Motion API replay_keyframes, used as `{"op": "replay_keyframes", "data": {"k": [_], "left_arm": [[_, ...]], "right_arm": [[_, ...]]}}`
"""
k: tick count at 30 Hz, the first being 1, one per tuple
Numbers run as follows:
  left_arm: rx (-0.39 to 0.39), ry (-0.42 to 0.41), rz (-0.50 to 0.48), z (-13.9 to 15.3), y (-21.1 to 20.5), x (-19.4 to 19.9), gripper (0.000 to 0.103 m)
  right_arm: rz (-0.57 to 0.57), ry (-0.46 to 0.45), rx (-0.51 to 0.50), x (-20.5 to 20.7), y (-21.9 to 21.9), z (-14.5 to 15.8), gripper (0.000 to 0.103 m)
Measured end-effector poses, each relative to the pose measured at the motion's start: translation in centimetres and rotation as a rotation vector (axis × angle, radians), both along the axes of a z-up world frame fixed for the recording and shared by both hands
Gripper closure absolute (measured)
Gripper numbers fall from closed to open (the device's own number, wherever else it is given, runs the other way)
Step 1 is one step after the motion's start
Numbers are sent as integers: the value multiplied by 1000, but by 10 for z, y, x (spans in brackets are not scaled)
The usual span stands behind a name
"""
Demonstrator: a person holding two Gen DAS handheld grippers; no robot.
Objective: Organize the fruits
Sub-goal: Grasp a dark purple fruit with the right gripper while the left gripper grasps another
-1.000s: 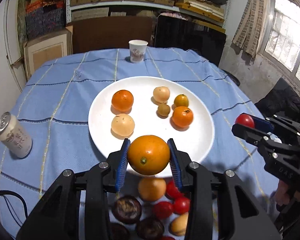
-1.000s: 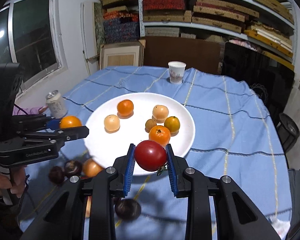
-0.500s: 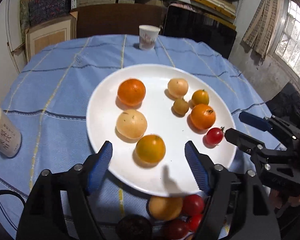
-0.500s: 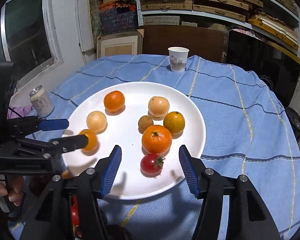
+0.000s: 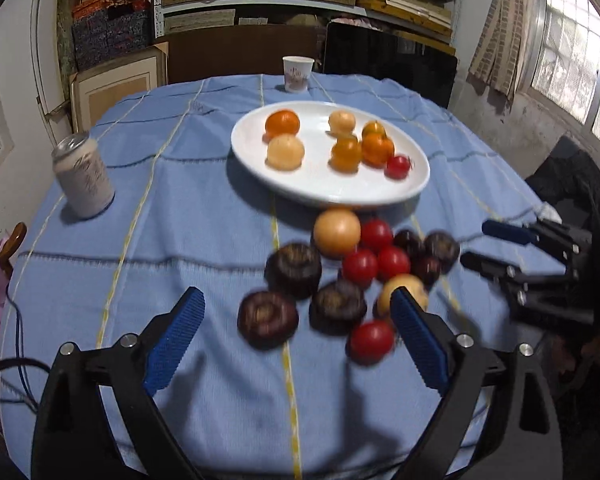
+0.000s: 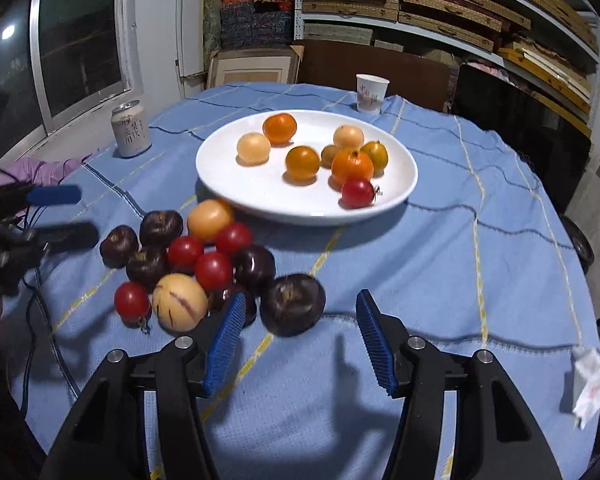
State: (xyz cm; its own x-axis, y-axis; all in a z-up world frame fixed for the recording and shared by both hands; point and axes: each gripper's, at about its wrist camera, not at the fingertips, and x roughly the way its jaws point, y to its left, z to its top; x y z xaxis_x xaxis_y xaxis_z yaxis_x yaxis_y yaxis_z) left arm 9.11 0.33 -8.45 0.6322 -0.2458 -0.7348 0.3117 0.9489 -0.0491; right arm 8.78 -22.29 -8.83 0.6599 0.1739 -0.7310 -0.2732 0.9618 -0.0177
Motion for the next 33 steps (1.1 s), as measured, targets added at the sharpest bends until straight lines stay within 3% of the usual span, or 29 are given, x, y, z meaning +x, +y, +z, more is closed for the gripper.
{"op": "replay_keyframes", "data": {"k": [4,11,17,23,33], "left_arm": [[50,13,-10,-13,0,-22,11],[42,20,39,-13,13,-23,11],[77,17,113,-17,19,-4,11],[114,46,134,-30,17,21,11],[152,99,153,-44,14,41,11]], "right_arm": [[-28,46,-44,9,5,-16,54],[-30,94,-90,29,19,-24,58],[-60,73,-69,31,18,-26,60],[-69,44,61,20,0,-16,60],[-52,12,74,15,1,-12,60]]}}
